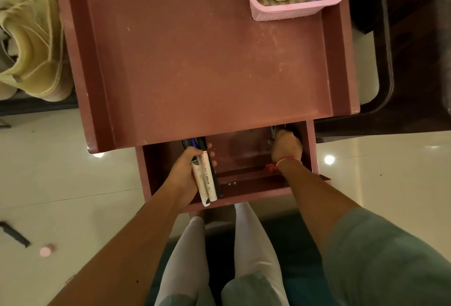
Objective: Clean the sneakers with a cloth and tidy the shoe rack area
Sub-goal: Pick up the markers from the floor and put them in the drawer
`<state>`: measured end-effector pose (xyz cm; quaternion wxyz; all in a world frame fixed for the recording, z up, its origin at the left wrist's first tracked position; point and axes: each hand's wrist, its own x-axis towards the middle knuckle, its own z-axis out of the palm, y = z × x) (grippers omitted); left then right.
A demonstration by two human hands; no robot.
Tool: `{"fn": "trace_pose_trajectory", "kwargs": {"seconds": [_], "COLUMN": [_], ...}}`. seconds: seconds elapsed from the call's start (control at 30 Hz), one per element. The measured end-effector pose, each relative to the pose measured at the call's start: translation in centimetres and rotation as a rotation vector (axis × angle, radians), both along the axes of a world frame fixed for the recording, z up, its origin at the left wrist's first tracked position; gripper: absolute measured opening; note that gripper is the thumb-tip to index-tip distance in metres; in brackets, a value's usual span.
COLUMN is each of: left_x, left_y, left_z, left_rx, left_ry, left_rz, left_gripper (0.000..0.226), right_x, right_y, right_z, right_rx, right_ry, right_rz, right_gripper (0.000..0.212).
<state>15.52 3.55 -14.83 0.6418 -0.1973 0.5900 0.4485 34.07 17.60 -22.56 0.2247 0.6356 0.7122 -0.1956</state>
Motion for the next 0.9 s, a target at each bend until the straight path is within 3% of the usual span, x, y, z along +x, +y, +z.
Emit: {"fn": "trace_pose_trajectory", "kwargs": {"seconds": [0.07,0.17,0.23,0.3,0.37,0.47,0.63,0.77,0.9], "left_x": [-0.1,0.1,0.2,0.5,0.8,1.1,1.6,1.4,0.9], "left_y": [0.0,0.0,0.0,0.1,0.3,0.3,0.2,0.0,-0.4], "left_z": [-0.1,-0.2,-0.1,0.1,0.0,0.1,0.0,-0.1,-0.2], "left_rx": [-0.045,-0.12,-0.113,-0.084,-0.072,-0.063,-0.097,-0.106,-0.082], "left_ry": [0.048,0.142,0.176,0.185,0.188,0.205,0.219,0.16,0.127], "left_rz": [-0.049,-0.128,-0.165,-0.188,-0.172,-0.193,-0.197,-0.094,-0.035], "left_gripper": [0.018,0.027,0.035,0.036,0.039,0.035,0.022,0.016,0.021], "right_x": [-0.2,-1.4,-2.9,-4.2,-4.6,-4.8,-3.3,-1.5,-1.7], "right_y": [-0.2,-1.5,-3.3,-5.4,-6.9,-7.5,-5.9,-3.1,-1.9], "right_z": [0.6,3.1,6.2,8.9,9.8,9.2,8.0,5.1,1.8], "right_rx": [0.042,0.048,-0.25,-0.628,-0.656,-0.534,-0.497,-0.145,-0.071], "right_ry": [0.088,0.5,0.734,0.872,0.935,0.877,0.786,0.557,0.317], "right_rz": [-0.082,-0.367,-0.537,-0.567,-0.486,-0.429,-0.459,-0.427,-0.238], "right_gripper": [0.017,0.019,0.022,0.023,0.026,0.022,0.017,0.018,0.017]}}
